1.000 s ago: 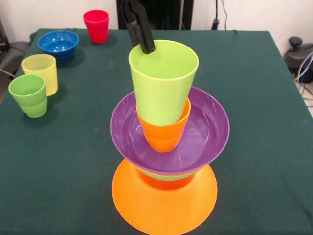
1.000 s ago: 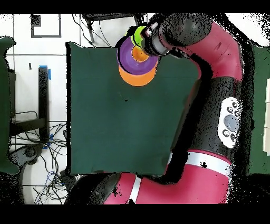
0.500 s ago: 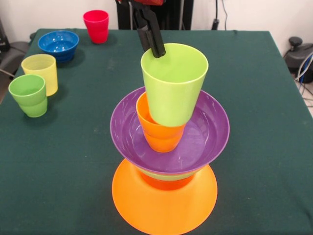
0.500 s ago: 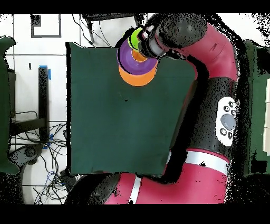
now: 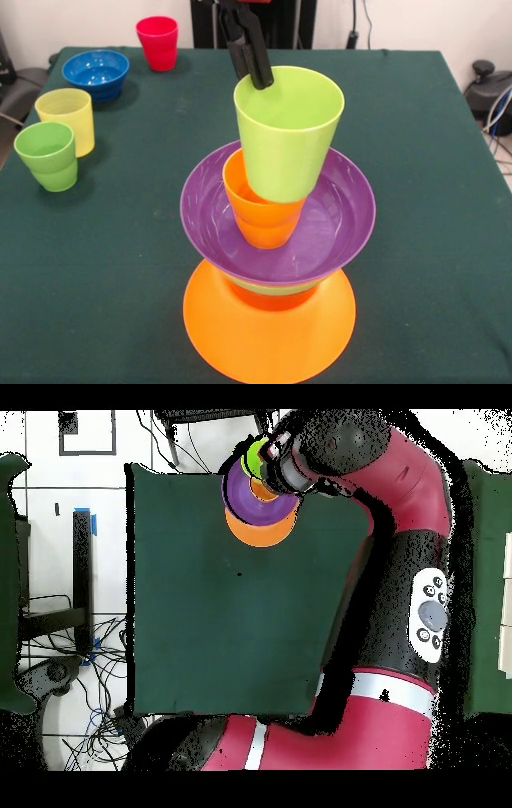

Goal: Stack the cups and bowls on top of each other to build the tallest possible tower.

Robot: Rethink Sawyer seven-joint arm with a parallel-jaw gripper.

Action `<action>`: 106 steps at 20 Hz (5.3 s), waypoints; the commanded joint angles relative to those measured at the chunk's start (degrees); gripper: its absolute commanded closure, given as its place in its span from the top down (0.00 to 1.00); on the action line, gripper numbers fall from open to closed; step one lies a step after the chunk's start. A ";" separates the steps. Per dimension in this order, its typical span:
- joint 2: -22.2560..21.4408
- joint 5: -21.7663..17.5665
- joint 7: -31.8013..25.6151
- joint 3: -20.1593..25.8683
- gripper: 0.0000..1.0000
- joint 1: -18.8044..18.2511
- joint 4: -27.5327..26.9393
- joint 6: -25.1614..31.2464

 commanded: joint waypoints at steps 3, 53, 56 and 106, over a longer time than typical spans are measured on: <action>-0.09 -5.43 -9.45 6.48 0.00 -0.47 7.03 -2.54; -1.44 -9.45 -9.13 9.44 0.00 -2.39 9.33 -5.37; -1.51 -9.57 -9.03 9.50 0.00 -2.42 9.38 -5.25; -1.74 -11.42 -6.07 10.13 1.00 -3.07 7.00 0.86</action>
